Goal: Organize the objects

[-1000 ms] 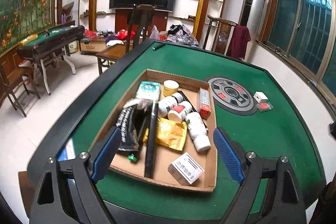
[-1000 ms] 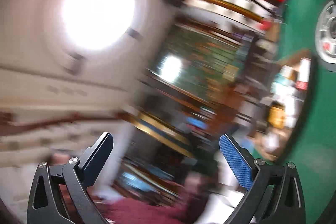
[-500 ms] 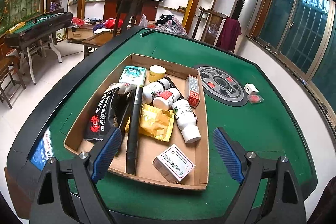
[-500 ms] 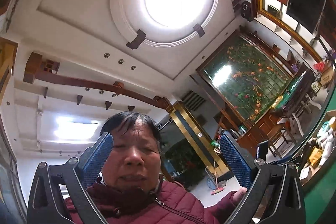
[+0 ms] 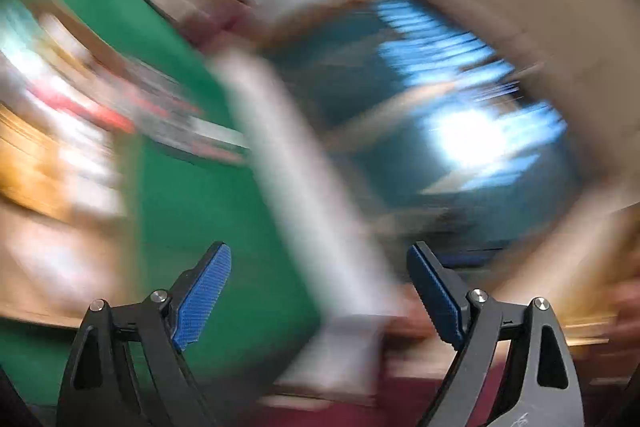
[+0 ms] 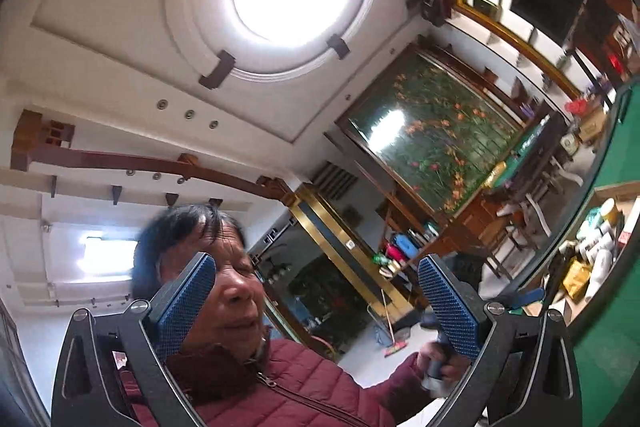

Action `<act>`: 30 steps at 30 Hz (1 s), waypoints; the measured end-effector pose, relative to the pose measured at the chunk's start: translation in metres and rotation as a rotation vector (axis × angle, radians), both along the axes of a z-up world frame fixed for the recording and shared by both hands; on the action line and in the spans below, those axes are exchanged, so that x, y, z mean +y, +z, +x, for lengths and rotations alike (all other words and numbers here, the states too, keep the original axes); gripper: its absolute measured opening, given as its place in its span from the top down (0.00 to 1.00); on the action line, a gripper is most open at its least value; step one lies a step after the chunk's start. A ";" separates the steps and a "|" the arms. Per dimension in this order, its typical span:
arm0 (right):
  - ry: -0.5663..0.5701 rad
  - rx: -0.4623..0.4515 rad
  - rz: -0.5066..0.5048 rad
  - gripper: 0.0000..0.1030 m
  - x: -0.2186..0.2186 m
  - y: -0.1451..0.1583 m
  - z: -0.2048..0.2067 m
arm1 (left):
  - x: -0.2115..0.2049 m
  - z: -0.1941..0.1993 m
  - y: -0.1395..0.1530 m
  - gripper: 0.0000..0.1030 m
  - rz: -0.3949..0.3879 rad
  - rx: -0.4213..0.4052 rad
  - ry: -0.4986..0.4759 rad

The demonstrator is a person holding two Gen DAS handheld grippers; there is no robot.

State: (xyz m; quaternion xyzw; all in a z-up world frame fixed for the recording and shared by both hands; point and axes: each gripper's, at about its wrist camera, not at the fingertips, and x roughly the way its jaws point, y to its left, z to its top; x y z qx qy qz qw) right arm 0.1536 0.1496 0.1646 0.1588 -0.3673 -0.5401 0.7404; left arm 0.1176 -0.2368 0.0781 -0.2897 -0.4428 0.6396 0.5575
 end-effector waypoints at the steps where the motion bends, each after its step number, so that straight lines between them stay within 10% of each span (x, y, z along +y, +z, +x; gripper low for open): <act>1: 0.008 -0.013 0.004 0.00 -0.005 -0.003 -0.004 | -0.004 -0.002 -0.005 0.12 0.177 0.003 -0.077; 8: 0.038 -0.097 0.099 0.00 -0.031 -0.026 -0.018 | -0.041 0.022 0.022 0.00 0.577 0.228 -0.177; 17: 0.033 -0.126 0.119 0.00 -0.039 -0.032 -0.025 | -0.039 0.029 0.038 0.00 0.512 0.257 -0.175; 21: -0.013 -0.148 0.172 0.00 -0.036 -0.035 -0.029 | -0.041 0.021 0.037 0.00 0.087 0.063 0.155; 25: -0.164 -0.171 0.261 0.00 -0.024 -0.036 -0.036 | -0.014 0.014 0.057 0.00 -0.864 -0.069 0.691; 30: -0.436 -0.214 0.453 0.00 -0.008 -0.036 -0.044 | 0.008 0.014 0.066 0.00 -1.213 -0.038 0.944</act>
